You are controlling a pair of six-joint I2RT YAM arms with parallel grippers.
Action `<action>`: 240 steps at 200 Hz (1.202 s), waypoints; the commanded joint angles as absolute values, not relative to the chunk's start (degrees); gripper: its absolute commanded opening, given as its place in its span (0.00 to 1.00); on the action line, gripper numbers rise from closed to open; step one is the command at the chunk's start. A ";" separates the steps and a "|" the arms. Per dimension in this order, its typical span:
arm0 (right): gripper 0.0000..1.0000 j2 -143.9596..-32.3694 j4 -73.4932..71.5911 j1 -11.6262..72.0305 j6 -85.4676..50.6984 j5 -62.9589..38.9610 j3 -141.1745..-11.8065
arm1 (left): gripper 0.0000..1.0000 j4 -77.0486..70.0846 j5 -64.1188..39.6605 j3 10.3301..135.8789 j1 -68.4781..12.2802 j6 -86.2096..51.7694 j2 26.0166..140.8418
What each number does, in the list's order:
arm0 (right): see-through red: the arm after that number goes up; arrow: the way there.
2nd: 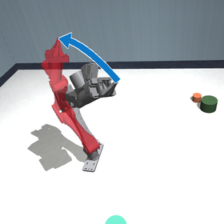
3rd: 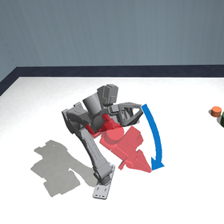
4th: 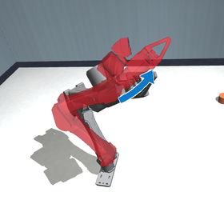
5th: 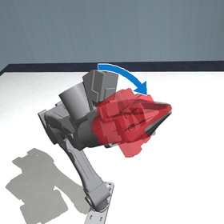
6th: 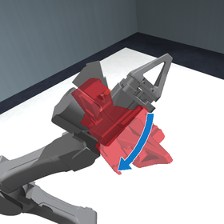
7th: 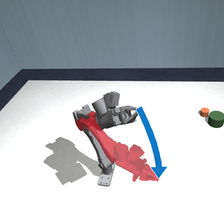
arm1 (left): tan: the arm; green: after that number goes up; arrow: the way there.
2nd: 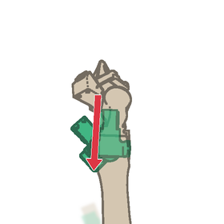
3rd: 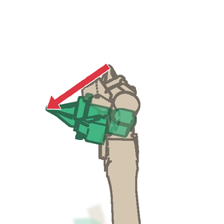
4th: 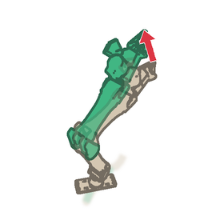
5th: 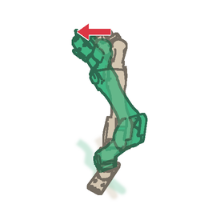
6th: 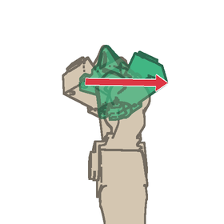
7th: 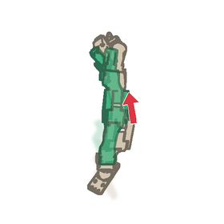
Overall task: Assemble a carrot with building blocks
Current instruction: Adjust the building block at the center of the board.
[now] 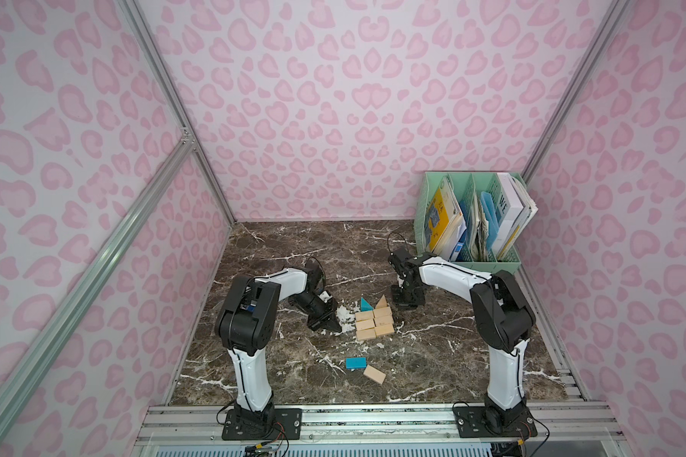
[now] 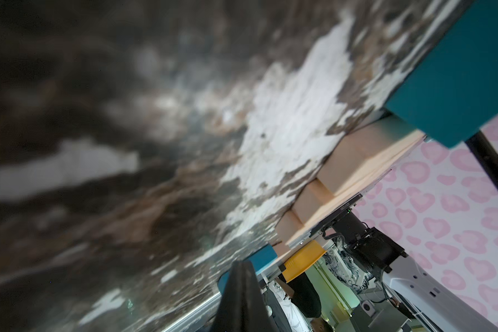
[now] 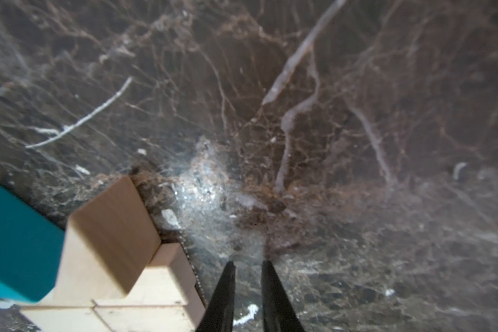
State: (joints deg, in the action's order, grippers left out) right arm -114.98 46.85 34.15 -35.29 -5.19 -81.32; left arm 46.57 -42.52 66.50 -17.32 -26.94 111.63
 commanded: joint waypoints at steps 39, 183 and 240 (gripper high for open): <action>0.20 -114.61 47.20 36.29 -35.38 -6.23 -80.55 | 0.00 45.13 -41.20 71.76 -18.85 -29.44 116.63; 0.20 -113.34 48.43 38.58 -36.64 -8.26 -80.61 | 0.00 44.31 -41.41 74.37 -20.22 -31.11 119.28; 0.20 -112.26 49.12 38.50 -36.84 -6.92 -79.54 | 0.00 45.09 -40.47 74.36 -20.24 -30.73 118.75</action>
